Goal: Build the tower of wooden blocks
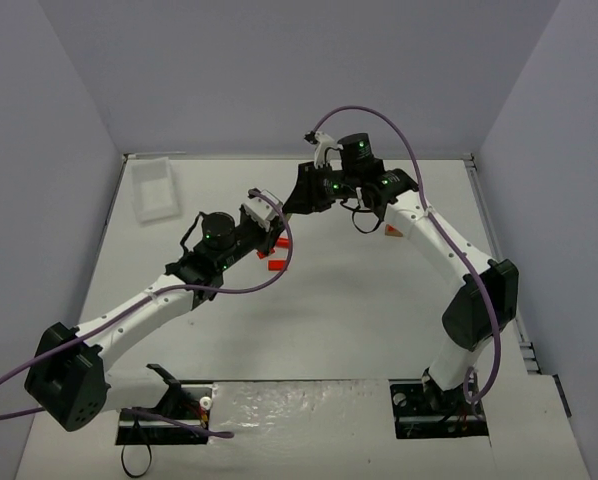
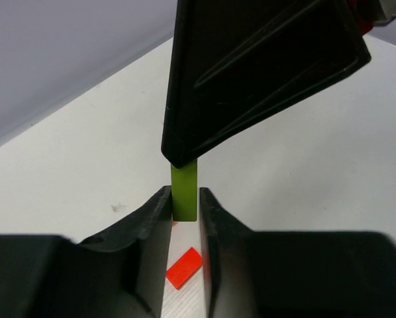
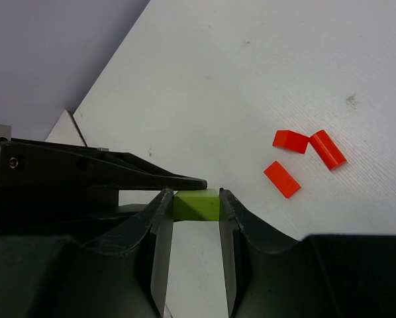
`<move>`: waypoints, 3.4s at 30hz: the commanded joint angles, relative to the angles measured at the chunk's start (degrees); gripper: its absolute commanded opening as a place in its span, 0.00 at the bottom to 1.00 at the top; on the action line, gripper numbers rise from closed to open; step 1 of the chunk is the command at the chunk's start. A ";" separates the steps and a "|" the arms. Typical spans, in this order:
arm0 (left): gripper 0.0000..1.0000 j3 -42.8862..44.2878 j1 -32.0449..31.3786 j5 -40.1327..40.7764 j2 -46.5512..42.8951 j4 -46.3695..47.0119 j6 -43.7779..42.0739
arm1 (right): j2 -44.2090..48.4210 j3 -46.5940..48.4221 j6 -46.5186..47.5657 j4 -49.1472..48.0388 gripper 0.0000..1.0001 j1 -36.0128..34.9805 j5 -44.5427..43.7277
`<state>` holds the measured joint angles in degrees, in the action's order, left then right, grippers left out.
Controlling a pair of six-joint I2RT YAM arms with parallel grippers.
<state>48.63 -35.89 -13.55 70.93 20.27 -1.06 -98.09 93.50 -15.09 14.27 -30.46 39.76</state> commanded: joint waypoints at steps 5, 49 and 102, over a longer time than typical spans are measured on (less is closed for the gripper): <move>0.67 -3.39 -0.24 1.41 -2.00 5.00 5.56 | 5.31 -4.71 7.07 -1.93 0.04 -0.35 -8.69; 0.86 -12.24 20.07 17.29 -25.61 -31.90 23.91 | -1.44 -34.12 28.00 -27.23 0.15 2.36 -28.13; 0.86 -12.50 19.98 17.42 -22.50 -30.38 25.41 | -6.93 -13.27 -24.27 5.33 0.63 -3.29 -57.83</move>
<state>35.00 -16.10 3.07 48.38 -13.34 23.49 -105.42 76.30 -35.38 19.31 -33.52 -14.63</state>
